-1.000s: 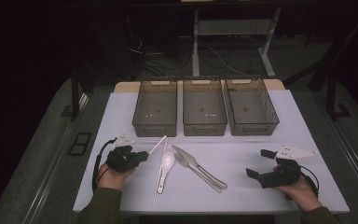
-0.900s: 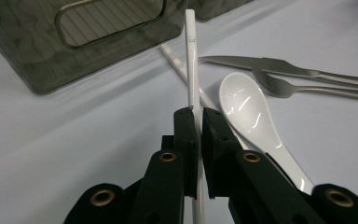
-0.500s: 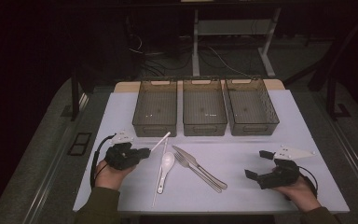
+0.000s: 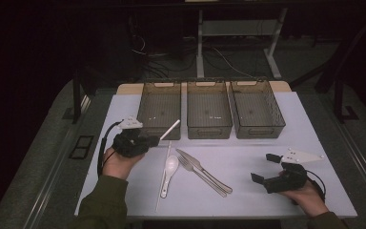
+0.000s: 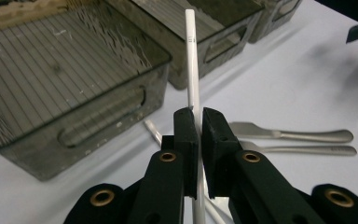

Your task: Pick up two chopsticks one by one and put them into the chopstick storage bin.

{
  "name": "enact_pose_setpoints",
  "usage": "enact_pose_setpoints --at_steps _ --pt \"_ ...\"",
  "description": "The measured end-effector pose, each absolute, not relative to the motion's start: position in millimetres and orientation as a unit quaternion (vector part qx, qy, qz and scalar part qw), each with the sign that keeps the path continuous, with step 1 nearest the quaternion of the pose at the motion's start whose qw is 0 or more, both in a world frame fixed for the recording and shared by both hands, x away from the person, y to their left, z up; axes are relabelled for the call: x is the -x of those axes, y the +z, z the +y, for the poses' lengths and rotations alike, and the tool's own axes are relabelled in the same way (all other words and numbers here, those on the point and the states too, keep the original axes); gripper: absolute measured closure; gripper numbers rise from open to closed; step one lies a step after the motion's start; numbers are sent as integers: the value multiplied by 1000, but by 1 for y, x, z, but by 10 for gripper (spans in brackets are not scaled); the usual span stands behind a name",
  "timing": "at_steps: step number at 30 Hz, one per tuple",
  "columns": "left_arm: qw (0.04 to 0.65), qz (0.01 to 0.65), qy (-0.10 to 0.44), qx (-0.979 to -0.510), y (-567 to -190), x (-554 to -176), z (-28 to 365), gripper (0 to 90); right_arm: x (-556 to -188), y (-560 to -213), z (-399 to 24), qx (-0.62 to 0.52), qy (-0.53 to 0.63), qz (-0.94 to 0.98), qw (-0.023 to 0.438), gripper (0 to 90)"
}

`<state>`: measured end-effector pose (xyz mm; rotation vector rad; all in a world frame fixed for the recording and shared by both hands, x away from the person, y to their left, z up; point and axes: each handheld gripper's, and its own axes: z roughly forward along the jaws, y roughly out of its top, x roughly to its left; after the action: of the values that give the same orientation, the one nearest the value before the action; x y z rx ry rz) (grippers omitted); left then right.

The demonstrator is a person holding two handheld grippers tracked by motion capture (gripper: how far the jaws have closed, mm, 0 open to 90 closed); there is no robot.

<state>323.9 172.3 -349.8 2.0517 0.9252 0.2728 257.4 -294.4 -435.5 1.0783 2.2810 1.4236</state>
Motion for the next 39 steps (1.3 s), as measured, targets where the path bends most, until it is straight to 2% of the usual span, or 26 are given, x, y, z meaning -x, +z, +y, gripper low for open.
enact_pose_setpoints --at_steps 18,39 --pt "432 383 129 -807 -333 -376 163 840 -258 -435 -296 -370 492 778 122 8" --pt "440 407 151 -786 -325 -457 157 839 -257 -433 -297 -373 500 773 118 8"
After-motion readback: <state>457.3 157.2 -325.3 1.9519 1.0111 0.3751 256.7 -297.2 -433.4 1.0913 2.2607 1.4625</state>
